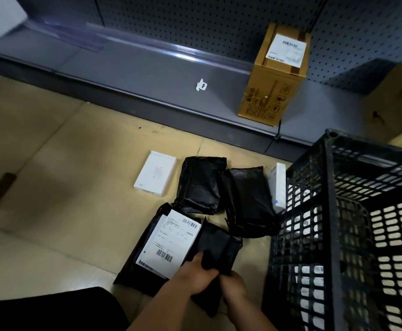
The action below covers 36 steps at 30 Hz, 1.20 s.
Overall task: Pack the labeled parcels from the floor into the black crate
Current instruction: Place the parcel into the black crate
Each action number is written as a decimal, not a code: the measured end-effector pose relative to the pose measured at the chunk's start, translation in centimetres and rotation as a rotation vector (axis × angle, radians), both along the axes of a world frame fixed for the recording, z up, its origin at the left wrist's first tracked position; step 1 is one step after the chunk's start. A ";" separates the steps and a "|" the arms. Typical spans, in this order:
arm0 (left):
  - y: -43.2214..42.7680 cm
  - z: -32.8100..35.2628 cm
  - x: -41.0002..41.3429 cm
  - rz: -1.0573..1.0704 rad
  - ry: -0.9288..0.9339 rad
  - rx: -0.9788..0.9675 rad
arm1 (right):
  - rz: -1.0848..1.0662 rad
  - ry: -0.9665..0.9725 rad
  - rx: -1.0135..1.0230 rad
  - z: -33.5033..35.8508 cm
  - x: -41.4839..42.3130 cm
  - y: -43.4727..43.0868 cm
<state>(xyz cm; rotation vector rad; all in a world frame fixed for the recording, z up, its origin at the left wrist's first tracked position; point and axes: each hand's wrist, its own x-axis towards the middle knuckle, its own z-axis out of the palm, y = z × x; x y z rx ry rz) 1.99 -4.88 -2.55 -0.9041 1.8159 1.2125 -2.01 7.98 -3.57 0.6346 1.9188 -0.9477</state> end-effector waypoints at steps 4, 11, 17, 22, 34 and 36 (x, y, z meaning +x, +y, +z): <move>-0.2 2.2 -0.2 0.106 0.003 0.104 | 0.168 0.150 -0.051 2.3 0.5 -1.8; -1.5 9.8 -1.8 0.219 0.032 0.176 | 0.334 0.338 -0.101 8.7 -0.5 -3.7; -1.5 18.4 -3.9 0.386 0.149 0.208 | 0.354 0.563 -0.198 17.9 -3.6 -3.6; -0.8 26.4 -5.5 0.497 0.338 0.324 | 0.386 0.779 -0.231 26.1 -5.6 -3.5; 2.7 35.3 -6.9 0.780 0.641 0.561 | 0.348 1.136 -0.427 41.7 -5.3 1.2; 3.5 36.2 -7.0 0.838 0.664 0.607 | 0.334 1.193 -0.421 42.9 -5.8 2.9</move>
